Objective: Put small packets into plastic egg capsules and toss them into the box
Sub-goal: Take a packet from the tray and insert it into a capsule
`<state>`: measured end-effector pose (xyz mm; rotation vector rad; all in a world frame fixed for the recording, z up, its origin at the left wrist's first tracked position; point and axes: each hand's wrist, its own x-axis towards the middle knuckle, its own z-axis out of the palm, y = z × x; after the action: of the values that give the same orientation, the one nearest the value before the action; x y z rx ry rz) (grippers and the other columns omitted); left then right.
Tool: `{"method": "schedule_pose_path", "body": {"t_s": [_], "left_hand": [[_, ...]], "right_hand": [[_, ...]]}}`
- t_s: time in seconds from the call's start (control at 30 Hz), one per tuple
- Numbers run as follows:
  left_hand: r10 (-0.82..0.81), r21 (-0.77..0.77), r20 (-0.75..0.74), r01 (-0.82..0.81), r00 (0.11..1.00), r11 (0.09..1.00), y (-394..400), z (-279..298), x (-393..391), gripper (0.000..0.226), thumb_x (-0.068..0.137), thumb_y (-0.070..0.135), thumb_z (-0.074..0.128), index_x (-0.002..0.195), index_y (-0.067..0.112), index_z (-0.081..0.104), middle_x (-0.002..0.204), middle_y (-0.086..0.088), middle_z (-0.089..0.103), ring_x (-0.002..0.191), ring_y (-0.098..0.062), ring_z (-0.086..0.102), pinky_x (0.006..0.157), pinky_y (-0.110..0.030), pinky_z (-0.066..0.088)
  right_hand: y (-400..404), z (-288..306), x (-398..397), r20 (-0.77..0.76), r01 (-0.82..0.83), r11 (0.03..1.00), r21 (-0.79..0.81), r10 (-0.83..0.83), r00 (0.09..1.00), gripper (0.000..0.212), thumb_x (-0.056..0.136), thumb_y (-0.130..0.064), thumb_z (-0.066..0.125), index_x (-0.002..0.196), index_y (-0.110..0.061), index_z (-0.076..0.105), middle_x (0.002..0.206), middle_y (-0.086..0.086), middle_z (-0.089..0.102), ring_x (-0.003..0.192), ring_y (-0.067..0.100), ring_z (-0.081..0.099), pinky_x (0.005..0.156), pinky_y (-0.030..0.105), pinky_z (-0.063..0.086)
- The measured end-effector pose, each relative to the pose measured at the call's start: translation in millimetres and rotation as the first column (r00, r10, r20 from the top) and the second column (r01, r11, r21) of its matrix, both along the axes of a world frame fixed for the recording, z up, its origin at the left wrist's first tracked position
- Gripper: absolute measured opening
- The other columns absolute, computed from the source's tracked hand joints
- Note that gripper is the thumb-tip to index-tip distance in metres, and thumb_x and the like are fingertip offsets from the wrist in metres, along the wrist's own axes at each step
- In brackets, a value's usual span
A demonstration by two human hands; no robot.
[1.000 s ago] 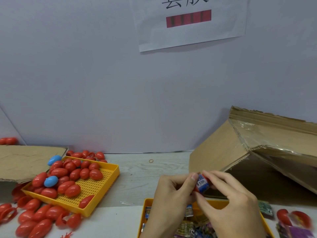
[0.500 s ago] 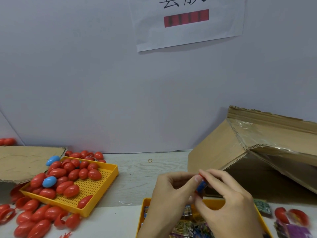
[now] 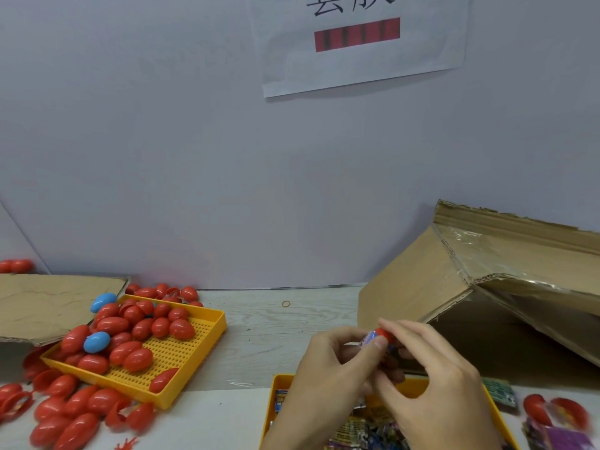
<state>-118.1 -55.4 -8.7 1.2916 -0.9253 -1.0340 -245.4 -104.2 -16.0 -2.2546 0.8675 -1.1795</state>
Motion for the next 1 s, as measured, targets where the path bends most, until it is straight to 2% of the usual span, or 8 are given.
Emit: {"method": "schedule_pose_path", "body": {"t_s": [0.13, 0.2, 0.43, 0.63, 0.83, 1.0], "left_hand": [[-0.024, -0.022, -0.157, 0.021, 0.987, 1.000, -0.2, 4.3, -1.8, 0.033, 0.091, 0.032, 0.061, 0.103, 0.004, 0.073, 0.095, -0.024, 0.073, 0.087, -0.033, 0.073, 0.077, -0.036, 0.060], [-0.045, -0.020, -0.193, 0.042, 0.980, 0.999, -0.3, 5.3, -3.1, 0.040, 0.090, 0.034, 0.060, 0.107, 0.000, 0.070, 0.097, -0.026, 0.073, 0.089, -0.034, 0.073, 0.077, -0.036, 0.060], [-0.055, -0.018, -0.232, 0.052, 0.971, 0.998, 0.2, 6.2, -4.7, 0.043, 0.092, 0.032, 0.058, 0.110, -0.006, 0.066, 0.098, -0.027, 0.072, 0.087, -0.034, 0.074, 0.074, -0.033, 0.059], [-0.069, 0.002, -0.274, 0.072, 0.959, 0.997, 0.5, 9.1, -6.3, 0.044, 0.090, 0.034, 0.058, 0.106, -0.006, 0.067, 0.094, -0.028, 0.072, 0.085, -0.035, 0.073, 0.072, -0.034, 0.059], [-0.082, 0.034, -0.342, 0.099, 0.936, 0.994, 2.8, 12.2, -8.0, 0.043, 0.098, 0.033, 0.050, 0.107, -0.007, 0.064, 0.093, -0.025, 0.073, 0.087, -0.034, 0.074, 0.073, -0.037, 0.060], [-0.038, 0.067, -0.364, 0.066, 0.931, 0.996, 2.1, 12.2, -4.9, 0.037, 0.096, 0.031, 0.054, 0.097, 0.000, 0.074, 0.093, -0.027, 0.072, 0.084, -0.034, 0.073, 0.070, -0.039, 0.059]], "right_hand": [[-0.4, -0.5, -0.9, 0.113, -0.026, 1.000, 0.004, 0.025, 0.993, 0.054, 0.062, -0.011, 0.087, 0.111, -0.024, 0.071, 0.106, -0.015, 0.065, 0.101, -0.009, 0.055, 0.078, -0.005, 0.038], [-0.4, -0.6, -0.7, 0.129, -0.024, 1.000, -0.003, 0.024, 0.991, 0.053, 0.062, -0.008, 0.087, 0.110, -0.023, 0.072, 0.105, -0.015, 0.066, 0.101, -0.010, 0.054, 0.077, -0.003, 0.040], [-0.4, -2.0, -1.8, 0.104, -0.051, 0.998, -0.025, 0.053, 0.993, 0.056, 0.060, -0.003, 0.088, 0.110, -0.024, 0.073, 0.105, -0.016, 0.066, 0.101, -0.009, 0.055, 0.077, -0.001, 0.043], [-0.4, -3.9, -1.2, 0.173, -0.038, 0.999, 0.019, 0.034, 0.984, 0.055, 0.062, -0.005, 0.087, 0.111, -0.025, 0.071, 0.104, -0.018, 0.066, 0.099, -0.006, 0.057, 0.074, -0.002, 0.042], [-0.9, -5.7, 0.0, 0.229, -0.049, 0.996, 0.080, 0.030, 0.973, 0.052, 0.067, -0.004, 0.083, 0.109, -0.031, 0.070, 0.106, -0.026, 0.063, 0.096, -0.008, 0.059, 0.069, 0.002, 0.047], [-3.2, -9.0, 0.6, 0.238, -0.056, 0.991, 0.122, 0.025, 0.971, 0.053, 0.067, -0.005, 0.083, 0.110, -0.032, 0.069, 0.107, -0.025, 0.063, 0.102, -0.006, 0.057, 0.075, 0.009, 0.051]]}}
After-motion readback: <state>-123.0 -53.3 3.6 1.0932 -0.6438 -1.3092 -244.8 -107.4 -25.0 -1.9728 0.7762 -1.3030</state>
